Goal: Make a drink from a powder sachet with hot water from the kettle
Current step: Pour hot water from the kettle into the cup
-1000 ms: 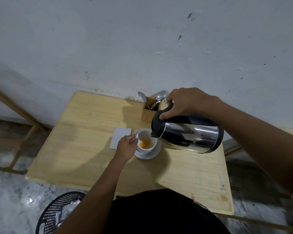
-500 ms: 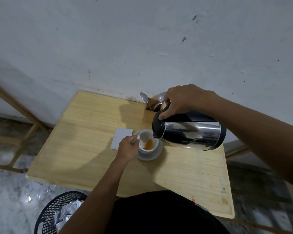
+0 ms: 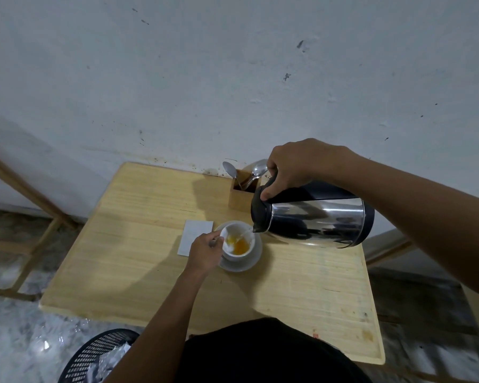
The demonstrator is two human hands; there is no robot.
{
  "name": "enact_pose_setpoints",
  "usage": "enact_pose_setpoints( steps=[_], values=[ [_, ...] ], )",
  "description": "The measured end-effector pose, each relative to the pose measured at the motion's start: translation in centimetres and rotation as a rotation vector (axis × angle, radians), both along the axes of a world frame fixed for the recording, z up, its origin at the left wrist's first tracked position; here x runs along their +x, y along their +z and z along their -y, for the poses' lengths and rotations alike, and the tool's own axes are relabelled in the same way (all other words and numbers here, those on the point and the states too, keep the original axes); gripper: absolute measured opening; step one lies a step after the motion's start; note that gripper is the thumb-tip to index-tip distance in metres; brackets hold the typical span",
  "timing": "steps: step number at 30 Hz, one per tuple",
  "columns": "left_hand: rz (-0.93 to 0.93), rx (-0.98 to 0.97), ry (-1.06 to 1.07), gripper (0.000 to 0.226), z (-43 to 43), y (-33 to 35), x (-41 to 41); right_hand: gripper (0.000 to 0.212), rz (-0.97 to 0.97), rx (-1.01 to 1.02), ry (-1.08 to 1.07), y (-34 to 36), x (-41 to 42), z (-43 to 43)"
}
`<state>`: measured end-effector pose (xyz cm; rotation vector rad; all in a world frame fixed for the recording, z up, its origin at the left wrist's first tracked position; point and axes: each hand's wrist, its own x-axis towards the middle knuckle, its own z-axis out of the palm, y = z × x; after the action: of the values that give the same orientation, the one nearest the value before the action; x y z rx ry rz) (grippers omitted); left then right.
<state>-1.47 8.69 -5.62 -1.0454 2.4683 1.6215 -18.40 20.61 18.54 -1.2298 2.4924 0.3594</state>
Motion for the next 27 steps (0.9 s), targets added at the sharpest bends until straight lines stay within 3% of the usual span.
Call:
enact_pose_setpoints(
  steps=[27],
  values=[
    [0.001, -0.001, 0.003, 0.035, -0.1, 0.0, -0.1, 0.062, 0.001, 0.013, -0.026, 1.5, -0.9, -0.4]
  ],
)
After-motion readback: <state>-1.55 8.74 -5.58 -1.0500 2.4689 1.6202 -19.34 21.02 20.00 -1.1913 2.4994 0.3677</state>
